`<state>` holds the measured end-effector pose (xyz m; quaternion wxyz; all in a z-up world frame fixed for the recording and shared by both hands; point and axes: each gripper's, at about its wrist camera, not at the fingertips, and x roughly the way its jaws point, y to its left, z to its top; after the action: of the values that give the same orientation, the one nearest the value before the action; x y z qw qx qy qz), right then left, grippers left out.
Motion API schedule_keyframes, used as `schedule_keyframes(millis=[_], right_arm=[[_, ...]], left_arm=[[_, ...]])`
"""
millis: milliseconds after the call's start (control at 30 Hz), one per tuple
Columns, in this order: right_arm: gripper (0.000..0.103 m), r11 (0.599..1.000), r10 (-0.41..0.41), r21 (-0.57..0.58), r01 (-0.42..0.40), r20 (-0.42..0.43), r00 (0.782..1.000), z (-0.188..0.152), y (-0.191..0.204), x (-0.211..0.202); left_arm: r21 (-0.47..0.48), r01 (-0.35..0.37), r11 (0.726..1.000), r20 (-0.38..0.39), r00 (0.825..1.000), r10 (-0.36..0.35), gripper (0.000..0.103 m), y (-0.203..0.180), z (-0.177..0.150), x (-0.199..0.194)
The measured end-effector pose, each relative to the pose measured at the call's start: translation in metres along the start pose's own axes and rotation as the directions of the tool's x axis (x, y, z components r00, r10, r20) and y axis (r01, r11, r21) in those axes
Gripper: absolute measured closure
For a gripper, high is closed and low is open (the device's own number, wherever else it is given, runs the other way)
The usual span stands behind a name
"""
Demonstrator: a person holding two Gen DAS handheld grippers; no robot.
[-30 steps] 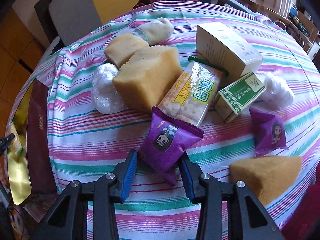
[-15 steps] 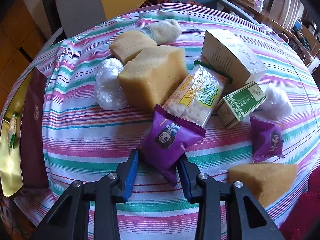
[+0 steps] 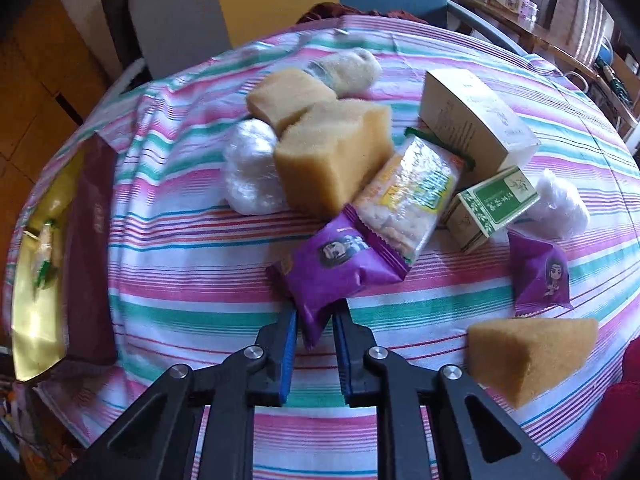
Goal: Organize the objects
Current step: 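Drop the WEIDAN packet into the tray while the right gripper grasps the purple packet, then carry the purple candy packet into the gold tray and release it with the right gripper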
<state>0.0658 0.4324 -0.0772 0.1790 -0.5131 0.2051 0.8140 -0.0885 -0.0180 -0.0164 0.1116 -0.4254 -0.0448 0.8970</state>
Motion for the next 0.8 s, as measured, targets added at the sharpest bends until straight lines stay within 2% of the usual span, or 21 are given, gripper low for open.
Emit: schedule_keyframes(millis=[167,267,333,400,467,533,633,733,800], right_arm=[[0.089,0.999,-0.003,-0.034,0.004,0.021,1.000,-0.005,0.003,-0.013],[0.088,1.000,-0.006,-0.018,0.006,0.015,1.000,-0.004,0.001,-0.012],[0.085,1.000,0.024,0.007,-0.024,-0.009,1.000,-0.003,-0.003,-0.010],[0.069,0.998,0.049,0.046,-0.048,-0.019,0.999,0.000,-0.006,-0.005],[0.045,0.991,0.075,0.116,-0.072,-0.018,0.997,0.002,-0.013,-0.002],[0.031,0.975,0.093,0.204,-0.087,-0.020,0.995,0.006,-0.023,0.001],[0.031,0.960,0.078,0.273,-0.068,-0.028,0.997,0.012,-0.029,0.008],[0.032,0.961,0.053,0.276,-0.031,-0.072,0.996,0.017,-0.024,0.020],[0.055,0.969,-0.003,0.247,0.021,-0.071,0.997,0.019,-0.018,0.021]], left_arm=[[0.003,0.040,0.999,0.000,0.999,-0.040,0.050,-0.010,-0.007,-0.005],[0.005,0.062,0.998,-0.005,0.998,-0.062,0.050,-0.015,-0.009,-0.006],[0.008,0.073,0.997,-0.009,0.997,-0.073,0.049,-0.018,-0.011,-0.006],[0.006,0.084,0.996,-0.012,0.996,-0.084,0.048,-0.020,-0.013,-0.007],[0.005,0.088,0.996,-0.011,0.996,-0.088,0.045,-0.020,-0.014,-0.008],[-0.001,0.097,0.995,-0.013,0.995,-0.097,0.045,-0.019,-0.014,-0.009],[-0.006,0.102,0.995,-0.013,0.995,-0.102,0.044,-0.018,-0.015,-0.010],[-0.013,0.102,0.995,-0.011,0.995,-0.102,0.044,-0.016,-0.016,-0.010],[-0.024,0.103,0.994,-0.011,0.995,-0.103,0.044,-0.013,-0.016,-0.010]])
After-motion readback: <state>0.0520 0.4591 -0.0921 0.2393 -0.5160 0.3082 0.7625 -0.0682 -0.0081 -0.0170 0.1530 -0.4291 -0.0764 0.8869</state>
